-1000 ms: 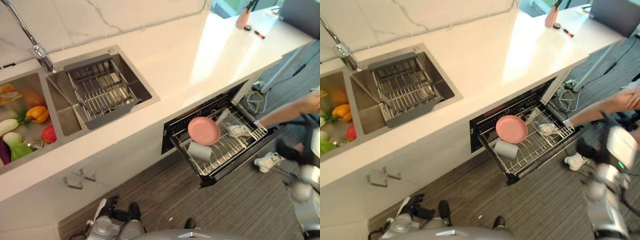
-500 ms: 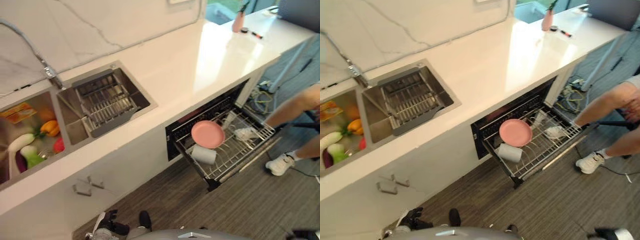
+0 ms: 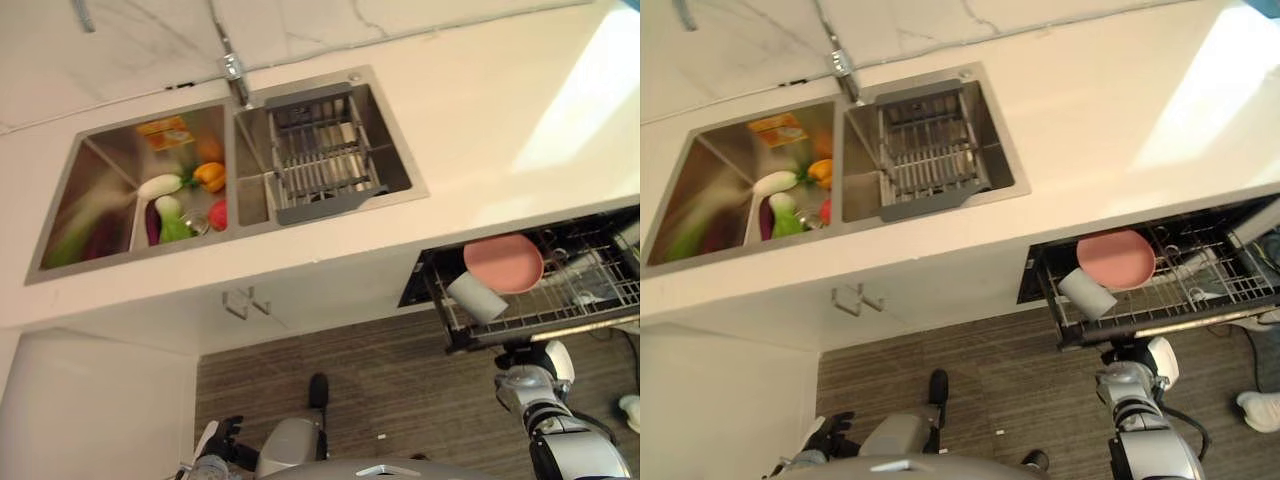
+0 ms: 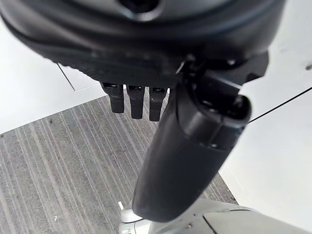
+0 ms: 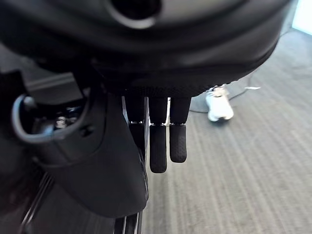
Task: Place the dishes in the dishwasher.
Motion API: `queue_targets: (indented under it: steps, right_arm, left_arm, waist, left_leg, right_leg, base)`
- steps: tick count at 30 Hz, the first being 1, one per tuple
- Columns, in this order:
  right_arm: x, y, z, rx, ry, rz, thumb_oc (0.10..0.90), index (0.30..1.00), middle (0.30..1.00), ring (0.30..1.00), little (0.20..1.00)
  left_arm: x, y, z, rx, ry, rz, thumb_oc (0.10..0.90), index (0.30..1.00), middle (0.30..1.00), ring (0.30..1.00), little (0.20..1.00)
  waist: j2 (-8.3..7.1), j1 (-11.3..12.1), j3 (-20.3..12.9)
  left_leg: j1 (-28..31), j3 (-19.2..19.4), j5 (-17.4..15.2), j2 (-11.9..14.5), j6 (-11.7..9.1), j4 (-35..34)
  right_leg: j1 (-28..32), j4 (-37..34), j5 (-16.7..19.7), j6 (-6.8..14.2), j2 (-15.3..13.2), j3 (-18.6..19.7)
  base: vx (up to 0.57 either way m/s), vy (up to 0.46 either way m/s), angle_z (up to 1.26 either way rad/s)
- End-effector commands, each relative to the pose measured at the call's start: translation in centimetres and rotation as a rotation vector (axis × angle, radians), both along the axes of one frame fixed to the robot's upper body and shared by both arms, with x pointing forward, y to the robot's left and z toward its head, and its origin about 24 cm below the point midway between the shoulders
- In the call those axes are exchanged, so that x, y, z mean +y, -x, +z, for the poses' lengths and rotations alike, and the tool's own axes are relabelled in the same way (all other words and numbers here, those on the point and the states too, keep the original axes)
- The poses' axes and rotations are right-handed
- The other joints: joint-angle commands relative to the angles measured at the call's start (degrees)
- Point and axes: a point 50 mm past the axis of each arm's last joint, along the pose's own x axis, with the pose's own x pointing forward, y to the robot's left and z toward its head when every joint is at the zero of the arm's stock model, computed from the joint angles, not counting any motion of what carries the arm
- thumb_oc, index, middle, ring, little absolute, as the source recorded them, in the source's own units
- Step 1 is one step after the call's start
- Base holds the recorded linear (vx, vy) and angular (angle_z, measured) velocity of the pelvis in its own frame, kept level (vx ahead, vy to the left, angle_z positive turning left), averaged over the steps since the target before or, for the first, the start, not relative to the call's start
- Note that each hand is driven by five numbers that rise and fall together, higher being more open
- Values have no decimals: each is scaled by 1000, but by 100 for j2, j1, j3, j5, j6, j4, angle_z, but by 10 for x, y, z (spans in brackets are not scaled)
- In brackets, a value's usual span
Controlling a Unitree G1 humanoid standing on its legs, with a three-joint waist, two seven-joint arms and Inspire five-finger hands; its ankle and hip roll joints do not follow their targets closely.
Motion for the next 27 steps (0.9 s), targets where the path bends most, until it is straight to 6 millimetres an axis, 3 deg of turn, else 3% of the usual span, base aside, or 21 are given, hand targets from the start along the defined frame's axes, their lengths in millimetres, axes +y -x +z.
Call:
queue_targets:
  steps: [1,2,3,7,11,13,14,15,16,17,19,22,23,24,26,27]
  right_arm:
    - [57,-109,106,-425,212,498,400,300,300,300,300]
    - [66,-118,123,-463,275,574,400,300,300,300,300]
    - [66,-118,123,-463,275,574,400,300,300,300,300]
    - [99,-143,183,-565,557,823,400,300,300,300,300]
    - [109,-144,180,-521,627,897,400,300,300,300,300]
    - [114,-134,149,-435,564,926,420,331,331,331,331]
    - [116,-128,133,-391,529,932,566,549,549,549,549]
    - [115,-122,117,-344,493,930,751,827,827,827,827]
    - [113,-102,78,-227,394,910,800,900,900,900,900]
    - [114,-101,77,-226,392,910,800,900,900,900,900]
    - [111,-72,37,-102,276,872,800,900,900,900,900]
    - [96,-15,-19,119,113,767,800,900,900,900,900]
    - [83,30,-49,264,1,645,800,900,900,900,900]
    - [83,30,-49,264,1,644,800,900,900,900,900]
    - [73,67,-67,348,-102,507,800,900,900,900,900]
    - [63,93,-75,371,-202,337,800,900,900,900,900]
  left_arm:
    - [4,-25,7,-66,-43,-50,800,900,900,900,900]
    - [6,-26,7,-71,-47,-46,800,900,900,900,900]
    - [6,-26,7,-71,-47,-46,800,900,900,900,900]
    - [15,-37,13,-114,-67,-20,800,900,900,900,900]
    - [19,-40,15,-121,-77,-4,800,900,900,900,900]
    - [22,-38,14,-113,-81,21,800,900,900,900,900]
    - [24,-36,13,-104,-82,37,800,900,900,900,900]
    - [24,-36,13,-97,-81,50,800,900,900,900,900]
    - [24,-33,11,-87,-65,84,800,900,900,900,900]
    - [24,-33,11,-86,-65,84,800,900,900,900,900]
    - [24,-25,7,-55,-39,130,800,900,900,900,900]
    - [17,-19,3,-27,15,166,800,900,900,900,900]
    - [15,-17,1,2,30,156,800,900,900,900,900]
    - [15,-17,1,2,29,155,800,900,900,900,900]
    - [14,-14,-1,30,35,153,800,900,900,900,900]
    - [11,-19,-1,29,43,142,800,900,900,900,900]
  waist:
    - [-34,464,-137]
    - [-79,517,-133]
    - [-79,517,-133]
    - [-271,634,-83]
    - [-392,658,-82]
    - [-519,623,-81]
    - [-568,598,-77]
    - [-601,583,-77]
    - [-688,544,-99]
    - [-696,549,-106]
    - [-765,480,-135]
    - [-796,295,-206]
    - [-785,115,-267]
    - [-793,120,-268]
    - [-772,-89,-294]
    - [-667,-396,-273]
  left_leg:
    - [282,42,-665,171,-285,54]
    - [255,29,-657,169,-289,54]
    - [255,29,-657,169,-289,54]
    - [123,17,-632,192,-304,48]
    - [77,21,-630,211,-315,44]
    - [86,65,-657,231,-300,42]
    - [108,101,-679,240,-281,41]
    - [124,122,-697,248,-267,42]
    - [195,188,-764,258,-216,40]
    - [199,194,-767,256,-215,39]
    - [308,242,-834,243,-162,40]
    - [540,260,-973,163,-41,32]
    - [748,216,-1091,59,71,24]
    - [752,219,-1096,45,80,24]
    - [953,82,-1183,-80,226,24]
    - [1069,-85,-1149,-94,340,24]
  right_leg:
    - [-69,121,-25,12,-252,185]
    - [-79,123,-18,13,-253,167]
    - [-79,123,-18,13,-253,167]
    - [-188,134,3,3,-240,163]
    - [-209,131,0,0,-216,155]
    - [-216,136,18,7,-207,163]
    - [-212,142,34,16,-209,183]
    - [-211,148,45,21,-213,201]
    - [-220,218,54,37,-238,244]
    - [-221,223,52,40,-243,249]
    - [-217,389,35,54,-289,304]
    - [-262,896,-20,102,-423,414]
    - [-326,1479,85,184,-609,543]
    - [-337,1511,75,198,-633,552]
    - [-539,2362,331,266,-861,877]
    - [-1005,2945,455,133,-695,1641]
  base:
    - [31,15,18]
    - [19,11,10]
    - [12,4,4]
    - [11,-5,14]
    - [9,-3,0]
    - [18,2,-4]
    - [0,0,0]
    - [33,25,-6]
    - [27,23,-8]
    - [43,43,-12]
    - [50,87,-7]
    - [92,217,-1]
    - [110,236,-4]
    - [138,274,-3]
    - [95,244,14]
    - [40,218,29]
